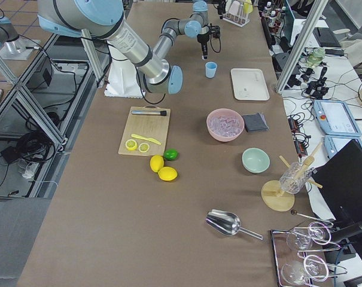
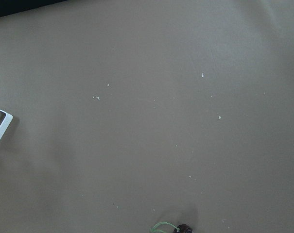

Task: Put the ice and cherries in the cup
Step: 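Carry the ice cube with the right gripper to the cup, then open the right gripper above the cup to drop the ice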

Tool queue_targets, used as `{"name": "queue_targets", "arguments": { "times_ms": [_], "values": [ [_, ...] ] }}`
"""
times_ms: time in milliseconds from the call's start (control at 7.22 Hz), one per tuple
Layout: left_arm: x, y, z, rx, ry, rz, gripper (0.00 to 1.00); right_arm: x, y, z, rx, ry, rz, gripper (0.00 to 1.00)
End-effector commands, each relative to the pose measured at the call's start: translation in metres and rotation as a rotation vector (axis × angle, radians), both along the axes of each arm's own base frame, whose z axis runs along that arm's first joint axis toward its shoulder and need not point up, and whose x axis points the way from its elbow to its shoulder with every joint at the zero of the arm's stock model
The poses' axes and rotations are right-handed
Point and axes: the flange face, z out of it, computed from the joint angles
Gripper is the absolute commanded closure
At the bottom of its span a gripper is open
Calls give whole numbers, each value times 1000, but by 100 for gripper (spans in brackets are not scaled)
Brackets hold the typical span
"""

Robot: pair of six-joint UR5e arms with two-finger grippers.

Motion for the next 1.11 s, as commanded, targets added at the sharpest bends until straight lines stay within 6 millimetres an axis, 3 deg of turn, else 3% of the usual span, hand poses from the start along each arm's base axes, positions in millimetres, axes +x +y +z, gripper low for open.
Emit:
{"name": "queue_targets", "arguments": {
  "times_ms": [0,415,692,969],
  "values": [
    [7,1,0,-1,0,12,2,-15,2,-1,-8,-24,55,100],
    [6,4,1,-1,0,12,2,14,-40,4,-6,-15,104,100],
    [6,5,5,-6,-2,12,2,12,-45,10,-11,-3,106,100],
    [22,6,9,-15,-7,38,2,2,-51,24,-12,2,106,100]
  ]
}}
